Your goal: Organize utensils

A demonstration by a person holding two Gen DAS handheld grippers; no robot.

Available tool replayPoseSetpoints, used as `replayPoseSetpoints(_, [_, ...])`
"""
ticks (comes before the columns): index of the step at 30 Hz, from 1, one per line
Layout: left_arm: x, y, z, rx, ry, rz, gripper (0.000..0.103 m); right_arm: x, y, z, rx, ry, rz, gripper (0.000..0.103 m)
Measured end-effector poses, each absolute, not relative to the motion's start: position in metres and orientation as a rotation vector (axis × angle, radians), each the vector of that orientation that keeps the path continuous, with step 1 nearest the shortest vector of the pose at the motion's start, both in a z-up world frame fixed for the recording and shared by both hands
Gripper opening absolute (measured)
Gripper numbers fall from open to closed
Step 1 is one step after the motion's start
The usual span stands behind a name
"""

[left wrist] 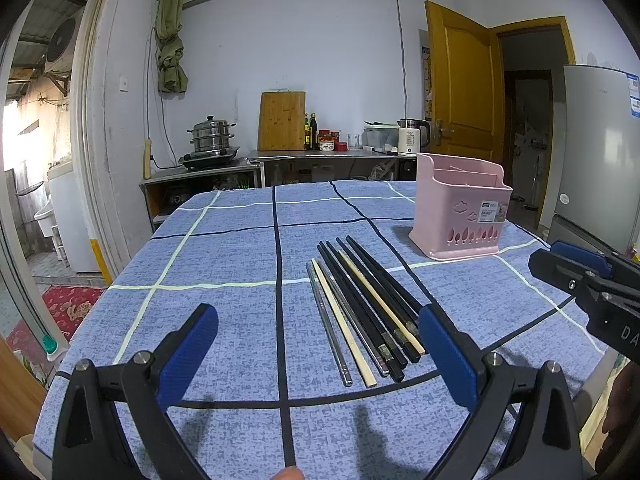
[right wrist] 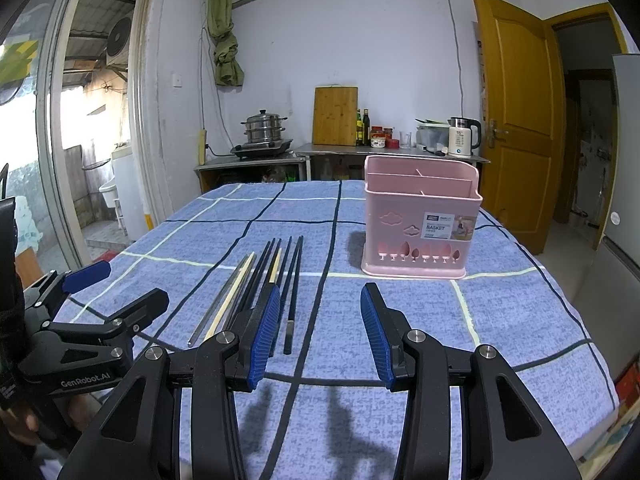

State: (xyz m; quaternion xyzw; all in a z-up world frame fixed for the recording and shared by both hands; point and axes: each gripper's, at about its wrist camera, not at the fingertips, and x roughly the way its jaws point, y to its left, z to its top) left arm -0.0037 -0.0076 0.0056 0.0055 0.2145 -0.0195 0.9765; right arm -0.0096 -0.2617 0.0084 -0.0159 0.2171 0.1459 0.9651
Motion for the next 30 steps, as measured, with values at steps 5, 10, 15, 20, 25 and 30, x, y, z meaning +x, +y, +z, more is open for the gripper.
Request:
replayPoseSetpoints(5, [-0.0037, -0.0074, 0.0056, 0.012, 0.432, -0.041, 0.102, -0.0097, -0.2616, 0.0085, -0.033, 0.440, 0.296, 0.043])
replayPoseSetpoints(10, [-0.0036, -0.0073, 0.0058, 0.011, 0.432, -0.042, 0.102, -0.0095, -0.2618, 0.0085, -0.032, 0.440, 0.295, 0.043])
replayPoseSetpoints(15, [-0.0037, -0.0076, 0.0063, 0.009, 0.431, -0.043, 0.102, -0.0098, -0.2615, 0.0085, -0.033, 0.439, 0.295, 0.043])
replayPoseSetpoints(20, [-0.0031, -0.0090, 0.0071, 0.010, 0.430, -0.044, 0.102, -0.0104, -0.2604, 0.0076, -0.035, 0.438, 0.298, 0.043])
replayPoseSetpoints(25, [-0.0043, -0.0085, 0.0069, 0.009, 0.431, -0.045, 0.102, -0.0107, -0.2600, 0.0077, -0.036, 0.438, 0.298, 0.043])
replayPoseSetpoints(30, [-0.0042, -0.0095, 0.0077, 0.008, 0.433, -0.046, 0.102, -0.0109, -0.2590, 0.0074, -0.037, 0.440, 0.299, 0.043])
